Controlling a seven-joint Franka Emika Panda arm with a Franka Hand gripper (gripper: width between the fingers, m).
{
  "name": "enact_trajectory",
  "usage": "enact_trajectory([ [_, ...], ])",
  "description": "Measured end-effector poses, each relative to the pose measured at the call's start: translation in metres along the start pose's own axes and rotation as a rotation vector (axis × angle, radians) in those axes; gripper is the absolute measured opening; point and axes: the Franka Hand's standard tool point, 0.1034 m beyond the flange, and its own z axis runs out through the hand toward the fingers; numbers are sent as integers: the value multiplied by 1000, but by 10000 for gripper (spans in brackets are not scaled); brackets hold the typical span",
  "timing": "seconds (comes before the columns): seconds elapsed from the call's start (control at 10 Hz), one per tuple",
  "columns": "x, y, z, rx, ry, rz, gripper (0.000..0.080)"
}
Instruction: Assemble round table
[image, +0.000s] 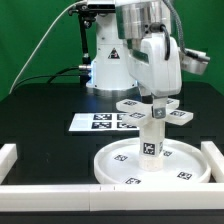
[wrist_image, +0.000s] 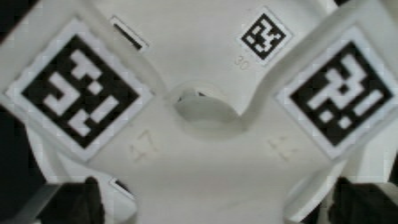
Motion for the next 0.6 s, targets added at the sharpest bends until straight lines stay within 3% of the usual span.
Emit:
enact_trajectory([
  [0.3,1,-5,-11,14,-5,-344,649],
  [0.6,5,-2,-11,-9,5,-741,649],
])
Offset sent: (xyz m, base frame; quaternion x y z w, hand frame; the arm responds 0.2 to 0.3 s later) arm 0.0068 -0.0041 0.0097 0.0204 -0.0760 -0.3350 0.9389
